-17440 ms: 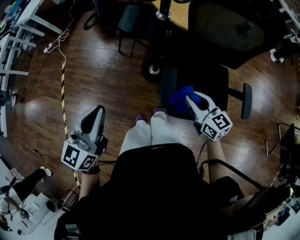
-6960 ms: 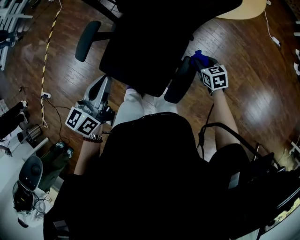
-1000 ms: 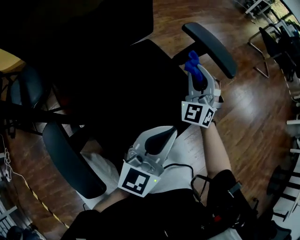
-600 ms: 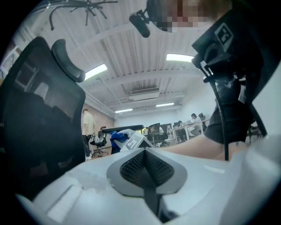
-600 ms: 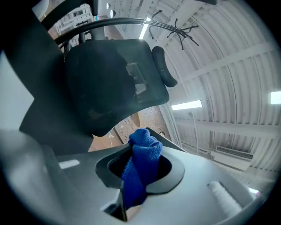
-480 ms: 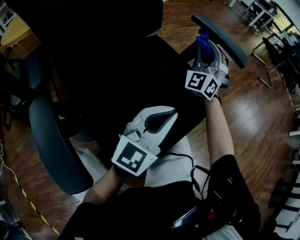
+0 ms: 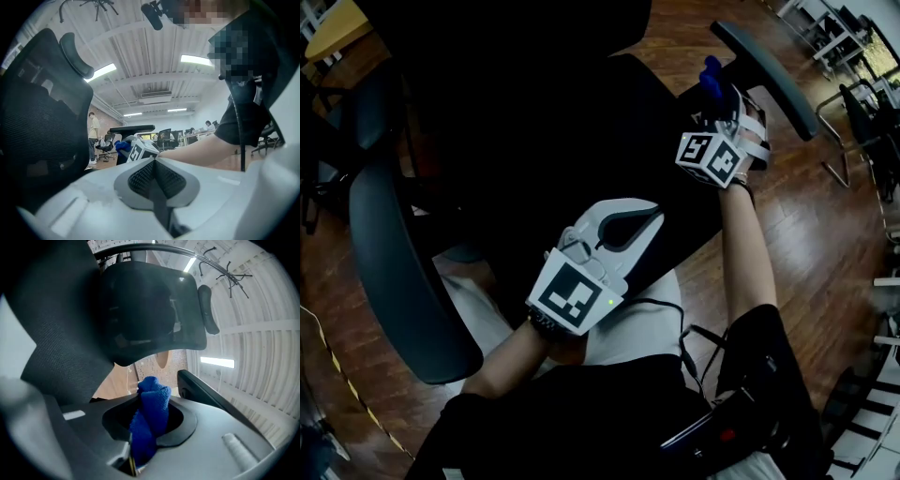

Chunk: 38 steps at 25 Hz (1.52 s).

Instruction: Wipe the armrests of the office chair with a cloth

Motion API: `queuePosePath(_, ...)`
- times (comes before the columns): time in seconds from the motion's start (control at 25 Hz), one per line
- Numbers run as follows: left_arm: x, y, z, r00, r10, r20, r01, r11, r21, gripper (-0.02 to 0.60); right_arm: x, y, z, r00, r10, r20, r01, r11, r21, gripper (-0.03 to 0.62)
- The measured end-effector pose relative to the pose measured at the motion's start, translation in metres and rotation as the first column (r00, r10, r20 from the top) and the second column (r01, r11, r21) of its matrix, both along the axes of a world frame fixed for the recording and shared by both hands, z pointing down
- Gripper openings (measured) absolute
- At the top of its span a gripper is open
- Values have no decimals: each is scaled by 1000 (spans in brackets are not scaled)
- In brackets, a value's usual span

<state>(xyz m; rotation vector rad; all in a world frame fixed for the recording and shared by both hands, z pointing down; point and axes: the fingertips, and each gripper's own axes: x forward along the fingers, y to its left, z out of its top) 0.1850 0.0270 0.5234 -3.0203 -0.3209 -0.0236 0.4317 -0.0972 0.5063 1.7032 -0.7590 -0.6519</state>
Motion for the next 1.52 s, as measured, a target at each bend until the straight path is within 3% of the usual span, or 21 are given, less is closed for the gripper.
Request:
queuePosePath(0.12, -2, 4, -1, 1000, 10, -8, -10, 1000, 11, 5, 1, -7, 30, 999, 21, 34, -16, 990, -143, 69)
queuePosePath(0.28, -2, 4, -2, 1000, 10, -20, -10, 1000, -1, 5, 5, -15, 82, 983, 96, 157, -39, 942, -334, 69)
queuePosePath(0.48, -10, 4, -7, 998, 21, -58, -22, 1000, -16, 5, 4, -21, 108, 953, 179, 244, -58, 899, -433, 66)
queuePosePath(0.6, -13, 4, -7, 998, 34, -61, -34, 999, -8, 5, 0, -20, 84, 980, 123, 154, -56, 922, -383, 67)
queuePosePath(0.76, -17, 7, -10, 997, 37, -73, -38, 999, -23, 5, -3, 5, 6, 997, 70, -22, -73, 983, -170, 67)
queuePosePath(0.92, -18, 13, -14, 994, 59, -90, -61, 998, -20, 5, -3, 22, -39, 993, 74, -96, -76, 997, -18, 67)
queuePosePath(1.04, -19, 15, -15, 994, 63, -91, -66, 997, -32, 5, 0, 22, -28, 991, 73, -114, -76, 997, -19, 67)
queuePosePath(1.24, -19, 16, -20, 995, 35, -88, -37, 999, -24, 5, 4, 11, 33, 998, 66, 4, -64, 977, -205, 67)
queuePosePath(1.36, -16, 23, -21, 998, -20, -61, 19, 1000, -18, 5, 5, 10, 71, 987, 33, 155, 14, 956, -293, 66)
queuePosePath(1.44, -17, 19, -20, 996, -76, -36, 75, 997, -24, 5, -16, 8, 64, 958, -53, 281, 117, 970, -214, 67)
queuePosePath(1.52, -18, 16, -21, 993, -115, -21, 115, 993, -20, 5, -63, 14, 22, 892, -246, 380, 260, 966, 16, 67)
